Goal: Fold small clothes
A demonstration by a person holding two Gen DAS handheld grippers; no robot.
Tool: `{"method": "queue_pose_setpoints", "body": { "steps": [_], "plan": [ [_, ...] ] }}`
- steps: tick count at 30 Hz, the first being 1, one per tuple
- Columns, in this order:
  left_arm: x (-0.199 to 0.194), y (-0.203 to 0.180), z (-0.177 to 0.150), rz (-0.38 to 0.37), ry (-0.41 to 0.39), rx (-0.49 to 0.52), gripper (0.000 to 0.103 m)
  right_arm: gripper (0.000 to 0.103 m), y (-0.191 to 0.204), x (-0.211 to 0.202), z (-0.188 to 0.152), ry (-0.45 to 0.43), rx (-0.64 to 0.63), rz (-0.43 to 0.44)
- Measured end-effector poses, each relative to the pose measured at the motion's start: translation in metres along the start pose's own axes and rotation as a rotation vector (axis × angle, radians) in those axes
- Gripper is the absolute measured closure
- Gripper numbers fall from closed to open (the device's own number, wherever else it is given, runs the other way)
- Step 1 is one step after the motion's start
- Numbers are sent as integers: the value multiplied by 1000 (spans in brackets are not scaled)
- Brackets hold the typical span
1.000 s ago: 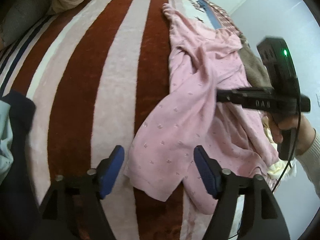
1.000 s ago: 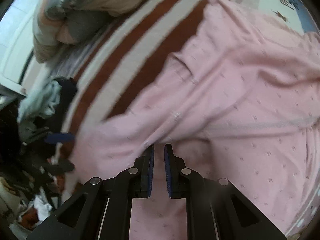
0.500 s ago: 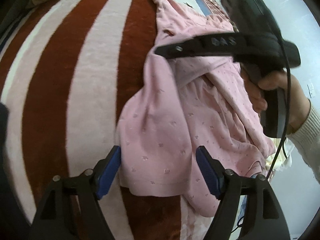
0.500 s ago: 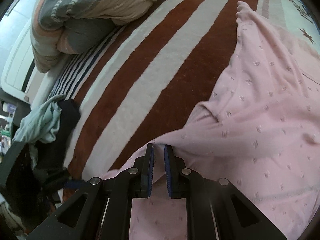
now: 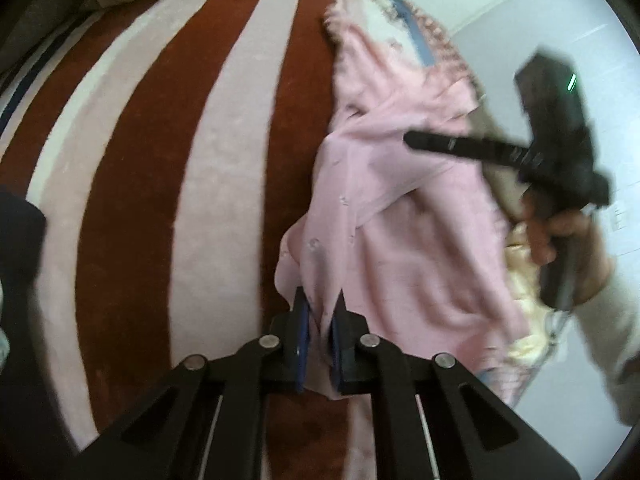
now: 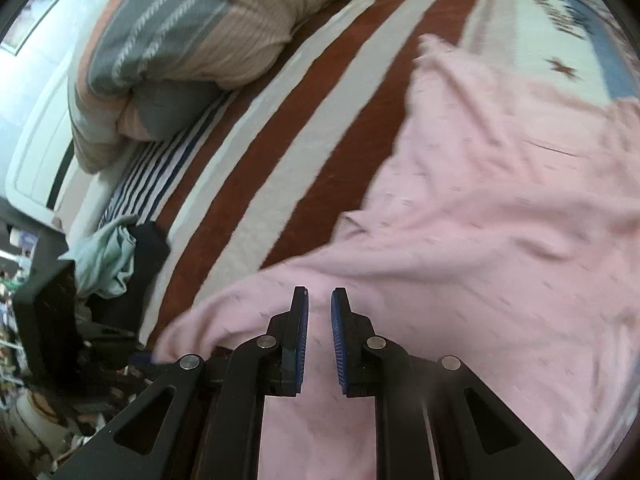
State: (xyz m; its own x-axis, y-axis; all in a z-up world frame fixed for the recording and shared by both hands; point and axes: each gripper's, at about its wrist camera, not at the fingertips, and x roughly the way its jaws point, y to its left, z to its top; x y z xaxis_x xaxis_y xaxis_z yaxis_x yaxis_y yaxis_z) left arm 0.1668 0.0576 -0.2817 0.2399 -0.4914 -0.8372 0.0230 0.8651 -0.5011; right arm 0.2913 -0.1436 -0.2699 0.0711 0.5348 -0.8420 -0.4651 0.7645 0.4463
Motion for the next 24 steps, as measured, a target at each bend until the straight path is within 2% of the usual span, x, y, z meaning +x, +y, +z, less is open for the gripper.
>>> {"method": "queue_pose_setpoints", "body": {
  "steps": [5,9,13,15,17,19,24],
  "plan": [
    [-27,-38,-3,-129,-11,24,96,95,-24,-37,-26,-27,76,-15],
    [-44,-76,-4,-171,-22,67,96,95,-36,-61,-50,-37,136,-17],
    [-53,-114,-9,-247,-19,93,96,95,-43,-89,-71,-58,161,-33],
    [-55,-121,-13,-273,-17,96,96,95,-47,-99,-80,-66,177,-40],
    [-54,-127,-20,-243,-12,115,96,95,-50,-107,-88,-67,187,-51],
    [-47,-126,-27,-151,7,147,96,95,-52,-112,-95,-62,182,-71],
    [-10,-88,-53,52,90,176,96,95,-57,-107,-117,-21,170,-121]
  ]
}}
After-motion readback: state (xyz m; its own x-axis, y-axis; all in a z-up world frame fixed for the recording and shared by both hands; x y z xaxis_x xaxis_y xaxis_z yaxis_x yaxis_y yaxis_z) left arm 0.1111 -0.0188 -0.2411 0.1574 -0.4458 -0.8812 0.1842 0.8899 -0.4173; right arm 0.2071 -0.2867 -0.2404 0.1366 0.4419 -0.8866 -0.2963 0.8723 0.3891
